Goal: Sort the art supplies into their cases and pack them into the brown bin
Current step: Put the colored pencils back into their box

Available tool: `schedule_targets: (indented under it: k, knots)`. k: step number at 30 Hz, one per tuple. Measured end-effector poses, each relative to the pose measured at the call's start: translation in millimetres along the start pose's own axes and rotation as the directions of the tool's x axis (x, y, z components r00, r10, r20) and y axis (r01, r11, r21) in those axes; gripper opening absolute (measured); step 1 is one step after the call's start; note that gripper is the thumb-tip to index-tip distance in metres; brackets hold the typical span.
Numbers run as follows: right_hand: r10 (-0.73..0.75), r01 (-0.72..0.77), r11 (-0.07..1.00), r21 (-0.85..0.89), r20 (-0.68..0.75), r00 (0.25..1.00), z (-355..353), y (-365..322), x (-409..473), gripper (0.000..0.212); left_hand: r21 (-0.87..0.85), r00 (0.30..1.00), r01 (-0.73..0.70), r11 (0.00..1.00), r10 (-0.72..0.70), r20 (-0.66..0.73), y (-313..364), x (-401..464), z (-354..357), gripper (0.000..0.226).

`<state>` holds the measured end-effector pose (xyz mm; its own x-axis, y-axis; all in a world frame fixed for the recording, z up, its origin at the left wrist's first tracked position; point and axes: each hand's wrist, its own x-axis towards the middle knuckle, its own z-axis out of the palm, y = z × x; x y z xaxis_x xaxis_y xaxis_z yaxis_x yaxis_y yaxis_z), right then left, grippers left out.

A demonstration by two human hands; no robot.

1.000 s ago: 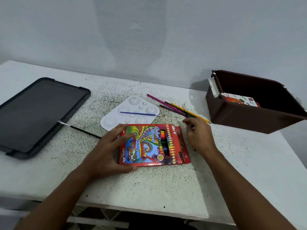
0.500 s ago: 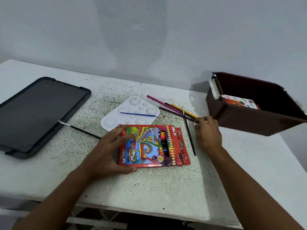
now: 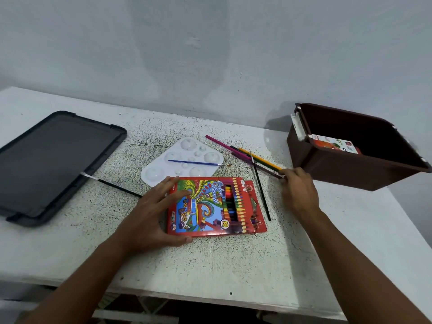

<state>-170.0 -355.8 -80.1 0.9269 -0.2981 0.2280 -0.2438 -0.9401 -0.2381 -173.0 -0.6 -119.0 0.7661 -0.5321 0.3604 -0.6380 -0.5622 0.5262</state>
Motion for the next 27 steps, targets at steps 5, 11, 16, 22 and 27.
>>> schedule_targets:
  k: [5,11,16,22,27]
  knots:
    - [-0.032,0.023,0.998,-0.062,-0.152,0.988,-19.2,9.3,-5.4,0.027,0.007,1.0,0.004,1.0,-0.004,0.005,-1.4,-0.6,0.6,0.093]
    - [-0.06,0.048,0.997,-0.053,-0.259,0.964,-36.9,11.6,-12.6,0.024,0.02,1.0,-0.005,1.0,0.005,0.0,-1.0,-1.1,0.9,0.093]
    - [-0.028,0.041,0.998,0.056,-0.226,0.974,-49.4,17.5,-16.1,0.022,0.019,1.0,-0.007,1.0,0.007,0.0,-0.8,-1.4,0.7,0.094]
    - [0.001,0.005,0.996,0.087,-0.071,0.997,-57.9,38.4,-22.6,0.019,0.03,1.0,-0.004,1.0,0.004,0.0,-1.0,-1.4,0.7,0.094]
    - [-0.032,0.031,0.996,0.084,0.007,0.999,-52.9,42.2,-26.5,0.019,0.039,1.0,-0.005,0.999,0.005,0.007,-1.7,-1.5,0.7,0.094]
